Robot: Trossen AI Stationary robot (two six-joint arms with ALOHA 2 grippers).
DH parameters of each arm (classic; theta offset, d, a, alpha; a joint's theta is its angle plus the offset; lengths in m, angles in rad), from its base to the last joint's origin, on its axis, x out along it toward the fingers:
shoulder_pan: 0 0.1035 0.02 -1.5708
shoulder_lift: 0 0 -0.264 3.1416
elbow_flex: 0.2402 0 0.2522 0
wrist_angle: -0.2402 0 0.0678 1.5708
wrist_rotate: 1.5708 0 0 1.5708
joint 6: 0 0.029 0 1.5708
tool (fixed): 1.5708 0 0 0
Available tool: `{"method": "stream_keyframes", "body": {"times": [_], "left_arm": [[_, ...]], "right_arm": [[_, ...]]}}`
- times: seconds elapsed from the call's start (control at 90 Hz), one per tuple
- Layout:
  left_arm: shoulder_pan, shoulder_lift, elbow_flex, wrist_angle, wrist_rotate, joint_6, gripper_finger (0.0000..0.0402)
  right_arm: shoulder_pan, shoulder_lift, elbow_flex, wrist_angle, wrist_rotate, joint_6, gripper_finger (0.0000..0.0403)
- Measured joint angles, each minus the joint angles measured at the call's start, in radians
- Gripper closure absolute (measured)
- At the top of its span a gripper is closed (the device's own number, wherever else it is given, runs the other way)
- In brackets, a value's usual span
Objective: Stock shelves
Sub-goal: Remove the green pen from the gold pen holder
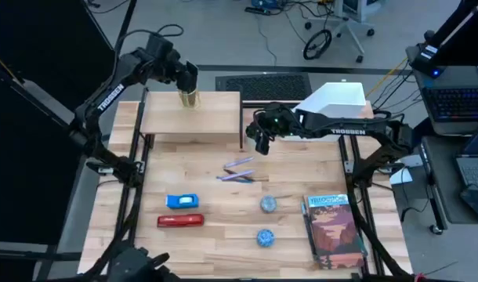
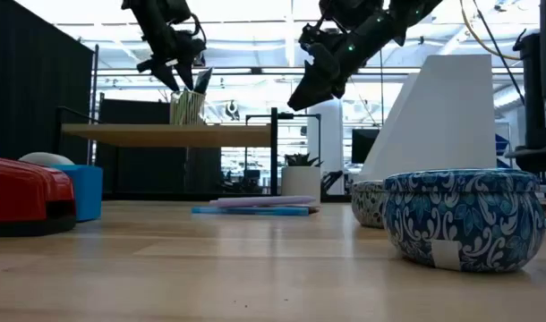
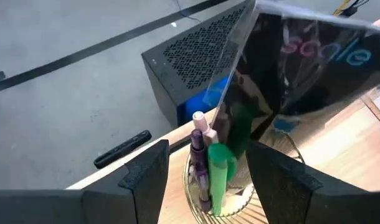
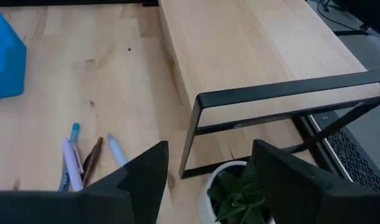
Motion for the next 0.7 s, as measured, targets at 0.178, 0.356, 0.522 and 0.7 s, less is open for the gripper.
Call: {"method": "stream_keyframes", "body": {"times": [0.178,0.356,0.522,0.7], "left_arm": [[-0.009,0.008,0.000,-0.002,0.000,0.000,0.0201],[-0.019,0.008,0.000,-0.015,0.000,0.001,0.0215],[-0.018,0.008,0.000,-0.021,0.000,0.001,0.0270],[-0.018,0.008,0.000,-0.023,0.000,0.001,0.0334]], "right_arm": [[-0.001,0.000,0.000,0.004,0.000,0.000,0.0188],[-0.001,0.000,0.000,0.005,0.000,0.000,0.0188],[-0.001,0.000,0.000,0.005,0.000,0.000,0.0188],[-0.001,0.000,0.000,0.005,0.000,0.000,0.0188]]}}
